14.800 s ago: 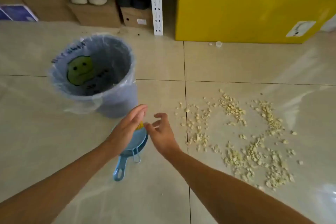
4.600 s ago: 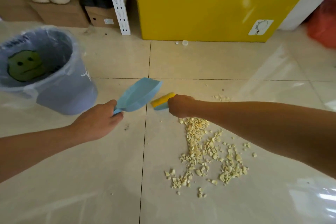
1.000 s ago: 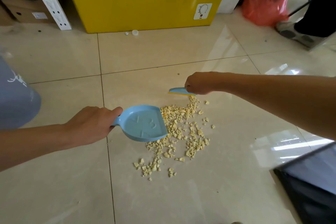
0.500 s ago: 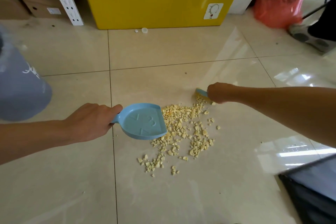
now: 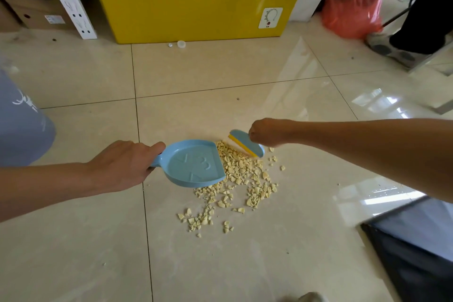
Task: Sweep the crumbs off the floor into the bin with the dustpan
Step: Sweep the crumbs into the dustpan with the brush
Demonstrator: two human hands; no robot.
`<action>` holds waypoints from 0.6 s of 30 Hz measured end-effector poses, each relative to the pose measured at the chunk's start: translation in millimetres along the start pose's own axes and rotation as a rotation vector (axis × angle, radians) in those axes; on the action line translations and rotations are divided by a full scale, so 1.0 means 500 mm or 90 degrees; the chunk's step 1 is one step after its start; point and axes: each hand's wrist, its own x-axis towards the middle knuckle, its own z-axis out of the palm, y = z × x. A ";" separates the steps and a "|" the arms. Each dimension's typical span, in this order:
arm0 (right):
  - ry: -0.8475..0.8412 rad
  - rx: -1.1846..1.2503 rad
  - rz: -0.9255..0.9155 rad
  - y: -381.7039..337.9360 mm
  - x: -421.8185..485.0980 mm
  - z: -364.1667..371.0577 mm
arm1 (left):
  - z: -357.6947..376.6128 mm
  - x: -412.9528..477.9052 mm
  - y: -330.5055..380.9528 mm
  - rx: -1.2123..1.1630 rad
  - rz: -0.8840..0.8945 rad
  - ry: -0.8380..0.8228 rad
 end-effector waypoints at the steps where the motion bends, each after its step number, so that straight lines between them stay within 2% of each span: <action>1: -0.003 0.040 0.024 0.009 -0.008 -0.020 | 0.001 -0.002 0.000 -0.001 0.002 0.000; 4: 0.018 0.042 0.067 0.063 -0.036 -0.074 | 0.008 -0.007 0.000 -0.007 0.025 0.011; 7: 0.048 0.013 0.133 0.136 -0.063 -0.066 | 0.006 -0.006 0.006 -0.011 0.035 0.021; 9: 0.047 0.118 0.210 0.176 -0.074 -0.055 | 0.005 -0.006 0.008 -0.014 0.025 0.015; 10: 0.056 0.116 0.218 0.186 -0.082 -0.051 | 0.006 -0.005 0.008 -0.020 0.025 0.016; 13: 0.016 0.078 0.232 0.181 -0.095 -0.012 | 0.007 0.006 0.001 -0.038 0.037 0.027; 16: -0.002 0.135 0.278 0.149 -0.089 0.036 | 0.006 0.019 -0.005 -0.064 0.035 0.034; 18: -0.013 0.136 0.256 0.110 -0.079 0.057 | 0.003 0.028 -0.004 -0.062 0.042 0.033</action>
